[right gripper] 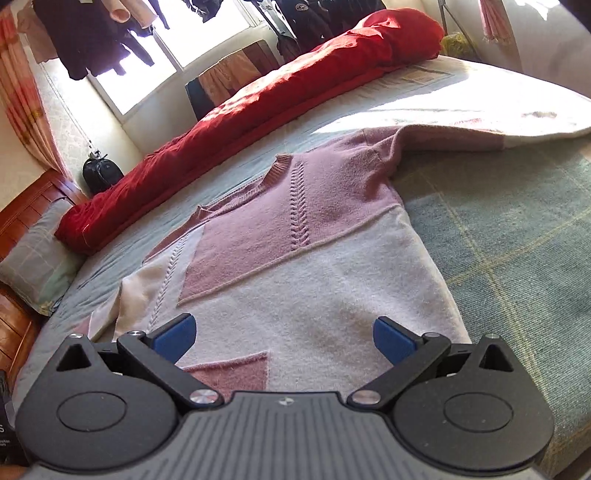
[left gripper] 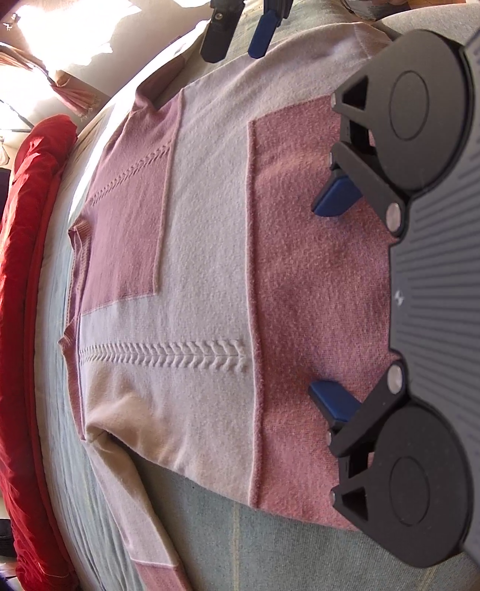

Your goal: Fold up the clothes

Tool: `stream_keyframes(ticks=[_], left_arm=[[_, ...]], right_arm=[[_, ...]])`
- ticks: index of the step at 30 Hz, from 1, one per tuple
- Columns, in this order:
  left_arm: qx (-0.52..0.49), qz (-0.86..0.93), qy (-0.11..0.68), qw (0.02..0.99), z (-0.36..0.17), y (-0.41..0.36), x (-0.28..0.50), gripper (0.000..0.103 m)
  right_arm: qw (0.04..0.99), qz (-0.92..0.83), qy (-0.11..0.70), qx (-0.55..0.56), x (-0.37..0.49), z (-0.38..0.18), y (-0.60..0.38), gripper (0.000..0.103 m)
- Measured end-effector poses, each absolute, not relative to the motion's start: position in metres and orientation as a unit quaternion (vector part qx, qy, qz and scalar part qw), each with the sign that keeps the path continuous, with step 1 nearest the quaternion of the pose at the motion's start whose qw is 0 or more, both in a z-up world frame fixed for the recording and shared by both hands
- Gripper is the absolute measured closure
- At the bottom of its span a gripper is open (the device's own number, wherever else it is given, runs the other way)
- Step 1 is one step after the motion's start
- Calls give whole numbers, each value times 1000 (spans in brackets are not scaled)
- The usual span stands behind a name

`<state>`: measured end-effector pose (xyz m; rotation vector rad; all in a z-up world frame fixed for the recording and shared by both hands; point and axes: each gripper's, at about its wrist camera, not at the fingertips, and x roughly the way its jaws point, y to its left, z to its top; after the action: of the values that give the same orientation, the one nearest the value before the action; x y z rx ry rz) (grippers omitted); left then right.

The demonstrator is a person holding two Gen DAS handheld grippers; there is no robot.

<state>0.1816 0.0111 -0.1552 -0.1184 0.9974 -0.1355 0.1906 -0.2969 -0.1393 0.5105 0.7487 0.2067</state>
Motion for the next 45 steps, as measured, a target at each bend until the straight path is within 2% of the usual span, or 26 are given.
stream_keyframes(ticks=[4,9,15,21,27,32,37,45], left_arm=[[-48,-62,475,877,-156,8,181,5],[-20,-43,470,881,-146,-2,179,6],[-26,-61,468,881,-152,-1,177,5],[-25,-63,468,881,-156,1,177,4],[-24,-57,477,877,-155,-1,181,4],[-17,-48,478,877,-146,-8,177,4],[-9,-51,475,878,-145,-12,165,4],[-3,-45,489,871,-148,-3,154,4]], right_arm=[[883,60,380,267,191,-159,-319,0],[886,47,367,280,186,-146,-327,0],[898,103,351,245,224,-127,-304,0],[897,70,398,177,257,-153,-288,0],[907,24,403,118,235,-136,-290,0],[901,71,414,108,208,-123,-272,0],[890,61,447,69,195,-148,-254,0],[888,56,455,40,191,-163,-248,0]])
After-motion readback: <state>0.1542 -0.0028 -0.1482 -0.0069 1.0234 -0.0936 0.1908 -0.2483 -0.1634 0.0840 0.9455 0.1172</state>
